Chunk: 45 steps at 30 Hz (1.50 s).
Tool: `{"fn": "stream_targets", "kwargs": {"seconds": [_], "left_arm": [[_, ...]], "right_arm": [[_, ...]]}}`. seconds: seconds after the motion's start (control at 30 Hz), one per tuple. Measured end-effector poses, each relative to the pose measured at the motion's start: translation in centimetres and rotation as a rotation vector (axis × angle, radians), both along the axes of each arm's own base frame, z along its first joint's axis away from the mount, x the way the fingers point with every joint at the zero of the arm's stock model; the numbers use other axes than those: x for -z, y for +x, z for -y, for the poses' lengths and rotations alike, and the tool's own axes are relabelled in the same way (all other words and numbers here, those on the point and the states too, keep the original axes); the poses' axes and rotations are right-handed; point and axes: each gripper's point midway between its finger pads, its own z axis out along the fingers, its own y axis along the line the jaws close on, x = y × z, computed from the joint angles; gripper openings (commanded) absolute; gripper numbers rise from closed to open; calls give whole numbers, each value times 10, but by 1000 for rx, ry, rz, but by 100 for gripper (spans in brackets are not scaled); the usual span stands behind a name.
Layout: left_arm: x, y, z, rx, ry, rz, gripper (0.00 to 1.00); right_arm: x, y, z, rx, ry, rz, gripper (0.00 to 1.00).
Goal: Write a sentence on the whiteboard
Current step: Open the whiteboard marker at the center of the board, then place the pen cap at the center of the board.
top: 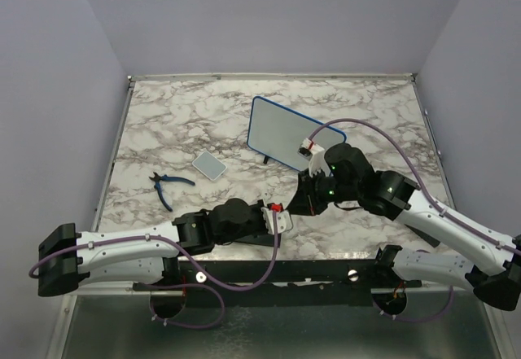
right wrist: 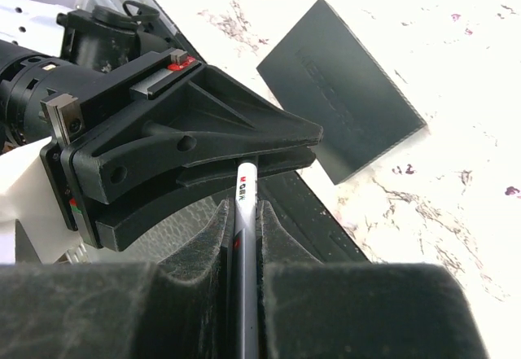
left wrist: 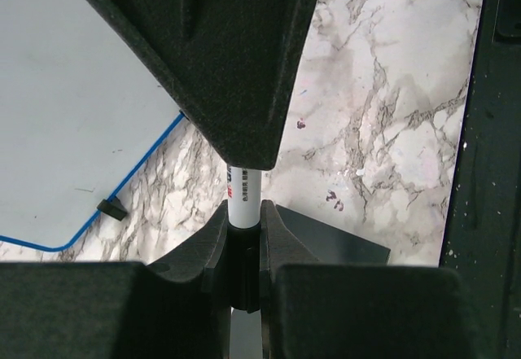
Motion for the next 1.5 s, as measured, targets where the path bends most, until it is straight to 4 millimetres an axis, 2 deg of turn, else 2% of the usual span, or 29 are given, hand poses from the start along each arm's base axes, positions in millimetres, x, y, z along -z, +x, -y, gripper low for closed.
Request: {"fn": "stream_targets", "kwargs": {"seconds": [0.57,0.6,0.73,0.8,0.93,1.07,1.17,1.3,1.43,1.5], "left_arm": [[-12,2,14,14,-51,29,0],[-8,4,11,2,-32,25,0],[35,6,-13,-39,118,-15,0],[45,4,-19,-41,158,-28,0],[50,5,-23,-54,183,-34,0],[46,10,-27,-79,171,-28,0],[37,18,-32,-123,132,-38,0],[27,47,-50,-277,70,-98,0],[19,69,-64,-463,-32,-218,0],[20,71,-67,-538,-87,-280,0]], "right_arm": [[-16,1,16,23,-52,49,0],[-18,0,20,31,-60,53,0],[-31,3,42,91,-76,113,0],[-36,4,48,108,-75,130,0],[-34,4,56,127,-111,132,0],[-31,7,69,168,-167,139,0],[-32,13,78,218,-192,164,0],[-33,24,85,282,-198,205,0],[-25,34,85,324,-199,236,0],[-18,40,82,336,-201,246,0]]}}
